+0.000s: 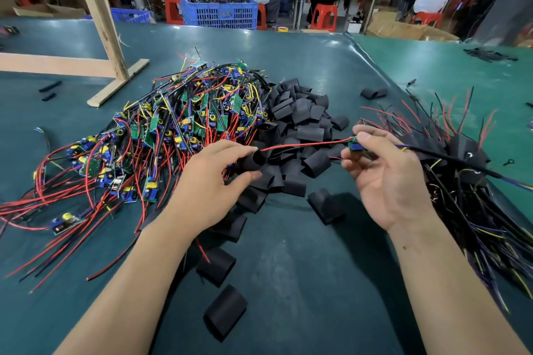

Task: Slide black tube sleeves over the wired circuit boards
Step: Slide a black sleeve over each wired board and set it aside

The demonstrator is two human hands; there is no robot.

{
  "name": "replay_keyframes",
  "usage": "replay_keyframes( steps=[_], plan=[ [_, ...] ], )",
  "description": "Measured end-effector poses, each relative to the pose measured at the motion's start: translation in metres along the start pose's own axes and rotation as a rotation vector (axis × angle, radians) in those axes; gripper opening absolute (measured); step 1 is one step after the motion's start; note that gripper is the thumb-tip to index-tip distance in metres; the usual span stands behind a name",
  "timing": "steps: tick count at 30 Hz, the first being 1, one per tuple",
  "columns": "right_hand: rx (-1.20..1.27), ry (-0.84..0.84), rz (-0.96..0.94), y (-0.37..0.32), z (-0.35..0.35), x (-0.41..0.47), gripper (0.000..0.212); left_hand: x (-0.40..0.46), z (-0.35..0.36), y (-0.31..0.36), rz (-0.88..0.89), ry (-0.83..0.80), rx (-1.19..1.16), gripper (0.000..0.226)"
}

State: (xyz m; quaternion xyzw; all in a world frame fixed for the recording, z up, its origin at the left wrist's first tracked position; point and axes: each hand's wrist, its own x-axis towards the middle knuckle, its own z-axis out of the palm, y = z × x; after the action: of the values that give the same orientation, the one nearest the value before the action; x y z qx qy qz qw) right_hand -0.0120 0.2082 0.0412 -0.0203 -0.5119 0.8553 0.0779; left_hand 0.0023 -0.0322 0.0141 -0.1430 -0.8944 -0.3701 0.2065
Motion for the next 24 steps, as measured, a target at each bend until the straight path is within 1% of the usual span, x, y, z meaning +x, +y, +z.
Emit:
replay_keyframes(
  steps=[3,8,11,18,24],
  plan=[
    [0.043,0.009,0.003,-0.0014,-0.0003,0.0006,0.011,0.0002,0.0013,-0.0031,-0.014,0.01,-0.002,0.031],
    [0.018,-0.056,-0.004,0.0012,0.0,0.0003,0.01,-0.0001,0.0046,-0.0036,-0.021,0.009,0.022,0.044],
    [-0.032,-0.062,-0.012,0.0026,-0.0001,0.0,0.01,-0.0004,0.0048,-0.0047,-0.022,0.029,0.03,0.048],
    [0.0,-0.049,-0.023,0.002,-0.0026,0.0009,0.012,-0.0003,0.0037,-0.006,-0.015,0.039,0.024,0.042],
    [-0.03,-0.069,-0.034,0.0026,-0.0031,0.0012,0.015,-0.0004,0.0029,-0.0039,0.0,0.064,-0.004,0.041]
  ],
)
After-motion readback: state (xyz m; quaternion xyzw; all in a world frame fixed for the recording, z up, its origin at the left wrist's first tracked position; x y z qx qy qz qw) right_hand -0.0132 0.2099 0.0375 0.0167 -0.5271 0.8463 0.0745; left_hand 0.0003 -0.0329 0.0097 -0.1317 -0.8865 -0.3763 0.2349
